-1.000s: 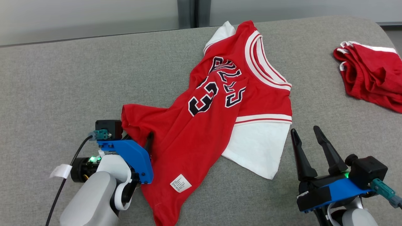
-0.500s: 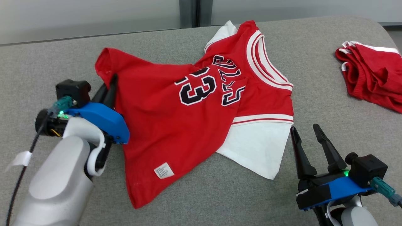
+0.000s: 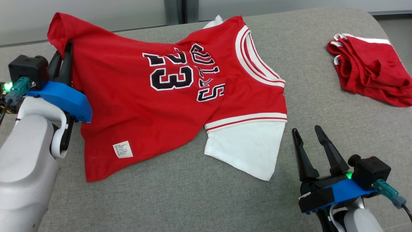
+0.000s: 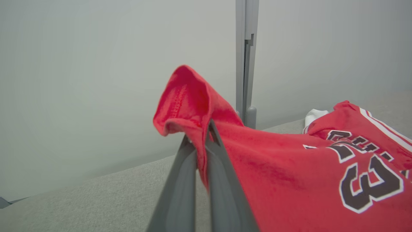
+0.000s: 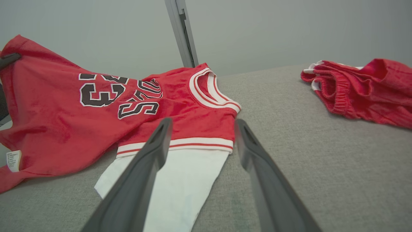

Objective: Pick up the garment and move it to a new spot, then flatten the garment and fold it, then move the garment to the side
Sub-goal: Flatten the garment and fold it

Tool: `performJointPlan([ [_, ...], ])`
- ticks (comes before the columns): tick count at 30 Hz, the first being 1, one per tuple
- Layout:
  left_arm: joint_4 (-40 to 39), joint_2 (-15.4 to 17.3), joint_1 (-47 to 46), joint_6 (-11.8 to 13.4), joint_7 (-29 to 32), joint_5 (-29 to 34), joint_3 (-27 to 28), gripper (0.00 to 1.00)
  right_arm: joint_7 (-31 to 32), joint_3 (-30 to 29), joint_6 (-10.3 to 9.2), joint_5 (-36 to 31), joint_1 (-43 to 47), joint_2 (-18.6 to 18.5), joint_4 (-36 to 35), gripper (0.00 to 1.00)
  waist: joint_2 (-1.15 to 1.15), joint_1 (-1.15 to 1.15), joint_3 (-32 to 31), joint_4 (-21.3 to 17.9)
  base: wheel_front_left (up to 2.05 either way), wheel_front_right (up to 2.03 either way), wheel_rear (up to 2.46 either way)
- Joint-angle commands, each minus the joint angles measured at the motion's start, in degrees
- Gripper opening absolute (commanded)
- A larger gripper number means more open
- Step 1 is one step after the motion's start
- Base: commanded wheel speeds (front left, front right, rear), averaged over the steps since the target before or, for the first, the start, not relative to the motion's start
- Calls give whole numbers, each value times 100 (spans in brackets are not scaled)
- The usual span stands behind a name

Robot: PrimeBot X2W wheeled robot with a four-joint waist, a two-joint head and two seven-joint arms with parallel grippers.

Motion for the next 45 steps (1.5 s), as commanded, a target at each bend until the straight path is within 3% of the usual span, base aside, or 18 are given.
performJointPlan([
  [1,73,-9,-80,53,-54,-14,8,100,-36,-1,1,15,-66,-12,9,100,0,-1,-16,-4,0,0,0],
  [11,444,-560,522,-256,-306,-840,341,100,125,-224,1,-118,157,-10,33,100,0,-1,-503,281,0,0,0],
  [15,252,-735,1061,-199,-509,-942,388,100,231,-348,1,-161,283,-12,-27,100,0,-1,-791,448,0,0,0],
  [20,-322,-895,1864,23,-643,-795,552,100,376,-488,1,-171,458,-12,-77,100,0,-1,-1069,609,0,0,0],
  [24,-1218,-1112,2644,249,-646,-426,928,100,480,-558,1,-157,580,-13,-112,100,0,-1,-1211,691,0,0,0],
  [33,-2026,-1355,3800,199,-651,196,1349,100,698,-752,1,-88,799,-12,-37,100,0,-1,-1393,818,0,0,0],
  [45,-2107,-1324,4456,119,-651,650,1602,100,855,-864,1,-38,1077,-12,31,100,0,-1,-1729,833,0,0,0],
])
